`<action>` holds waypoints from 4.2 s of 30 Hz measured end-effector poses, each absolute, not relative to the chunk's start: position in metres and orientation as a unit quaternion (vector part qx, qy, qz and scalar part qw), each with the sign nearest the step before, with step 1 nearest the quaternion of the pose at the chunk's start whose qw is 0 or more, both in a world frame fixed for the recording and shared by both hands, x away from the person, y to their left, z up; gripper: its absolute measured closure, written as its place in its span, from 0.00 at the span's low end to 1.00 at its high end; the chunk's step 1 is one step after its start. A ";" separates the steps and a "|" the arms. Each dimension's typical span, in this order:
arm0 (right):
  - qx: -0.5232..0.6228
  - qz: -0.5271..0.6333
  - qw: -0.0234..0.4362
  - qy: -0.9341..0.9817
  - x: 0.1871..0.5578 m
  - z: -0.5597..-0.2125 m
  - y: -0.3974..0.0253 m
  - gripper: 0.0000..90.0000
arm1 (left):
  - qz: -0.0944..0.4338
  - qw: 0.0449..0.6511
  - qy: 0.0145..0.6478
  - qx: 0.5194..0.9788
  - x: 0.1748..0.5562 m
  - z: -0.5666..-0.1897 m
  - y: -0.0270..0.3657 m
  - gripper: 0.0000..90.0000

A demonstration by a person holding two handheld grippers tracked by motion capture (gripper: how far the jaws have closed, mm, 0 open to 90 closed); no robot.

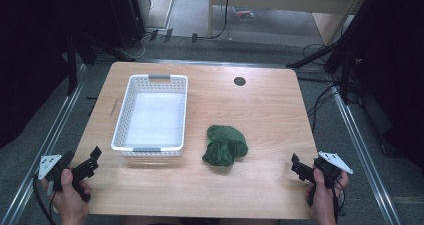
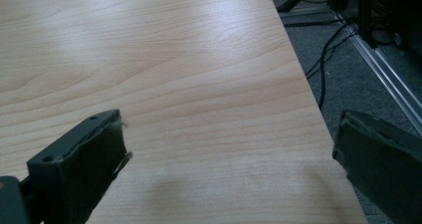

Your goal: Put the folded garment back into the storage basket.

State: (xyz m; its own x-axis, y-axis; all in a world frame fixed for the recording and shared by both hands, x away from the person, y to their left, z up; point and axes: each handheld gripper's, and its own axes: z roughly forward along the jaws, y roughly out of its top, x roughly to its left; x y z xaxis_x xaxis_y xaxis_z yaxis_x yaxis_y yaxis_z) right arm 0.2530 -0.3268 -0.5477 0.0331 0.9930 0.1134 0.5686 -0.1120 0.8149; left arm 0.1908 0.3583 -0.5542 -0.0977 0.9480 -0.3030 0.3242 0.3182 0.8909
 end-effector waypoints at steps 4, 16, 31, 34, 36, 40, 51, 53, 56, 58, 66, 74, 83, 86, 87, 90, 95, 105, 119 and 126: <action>0.654 0.356 0.298 0.597 0.253 -0.548 -0.327 0.00 | 0.325 0.477 0.664 0.476 0.190 -0.548 0.362 0.01; 0.652 0.355 0.297 0.601 0.254 -0.548 -0.326 0.00 | 0.330 0.486 0.652 0.479 0.187 -0.506 0.351 0.01; 0.653 0.352 0.299 0.600 0.254 -0.548 -0.326 0.00 | 0.320 0.487 0.632 0.511 0.194 -0.473 0.312 0.01; 0.654 0.351 0.300 0.600 0.254 -0.548 -0.326 0.00 | 0.315 0.490 0.627 0.516 0.196 -0.471 0.306 0.01; 0.653 0.352 0.300 0.600 0.254 -0.548 -0.326 0.00 | 0.313 0.490 0.621 0.526 0.199 -0.468 0.299 0.01; 0.653 0.356 0.297 0.599 0.254 -0.548 -0.326 0.00 | 0.306 0.492 0.613 0.537 0.203 -0.464 0.287 0.01; 0.652 0.356 0.296 0.600 0.254 -0.548 -0.326 0.00 | 0.286 0.498 0.595 0.562 0.220 -0.454 0.254 0.01; 0.652 0.356 0.296 0.601 0.254 -0.548 -0.326 0.00 | 0.280 0.500 0.591 0.568 0.222 -0.453 0.248 0.01; 0.652 0.355 0.295 0.601 0.254 -0.548 -0.326 0.00 | 0.274 0.502 0.585 0.575 0.227 -0.452 0.236 0.01; 0.652 0.355 0.295 0.601 0.254 -0.548 -0.326 0.00 | 0.273 0.502 0.584 0.577 0.229 -0.452 0.233 0.01; 0.652 0.356 0.294 0.601 0.254 -0.548 -0.326 0.00 | 0.262 0.504 0.571 0.593 0.236 -0.451 0.213 0.01; 0.652 0.357 0.294 0.601 0.254 -0.548 -0.326 0.00 | 0.249 0.508 0.564 0.602 0.242 -0.453 0.195 0.01; 0.652 0.357 0.293 0.602 0.254 -0.548 -0.326 0.00 | 0.237 0.509 0.556 0.612 0.248 -0.456 0.176 0.01; 0.652 0.357 0.293 0.602 0.254 -0.548 -0.326 0.00 | 0.231 0.508 0.551 0.621 0.250 -0.457 0.168 0.01; 0.651 0.357 0.293 0.602 0.254 -0.548 -0.326 0.00 | 0.230 0.508 0.549 0.623 0.250 -0.458 0.164 0.01; 0.651 0.358 0.292 0.602 0.254 -0.548 -0.326 0.00 | 0.226 0.508 0.545 0.628 0.252 -0.458 0.158 0.01; 0.651 0.358 0.293 0.602 0.254 -0.548 -0.326 0.00 | 0.217 0.507 0.540 0.636 0.255 -0.461 0.146 0.01; 0.651 0.357 0.293 0.603 0.254 -0.548 -0.326 0.00 | 0.196 0.506 0.523 0.658 0.258 -0.466 0.117 0.01; 0.650 0.357 0.291 0.604 0.254 -0.548 -0.325 0.00 | 0.162 0.496 0.498 0.692 0.261 -0.483 0.069 0.01; 0.650 0.357 0.291 0.605 0.254 -0.548 -0.326 0.00 | 0.160 0.481 0.482 0.715 0.257 -0.493 0.046 0.01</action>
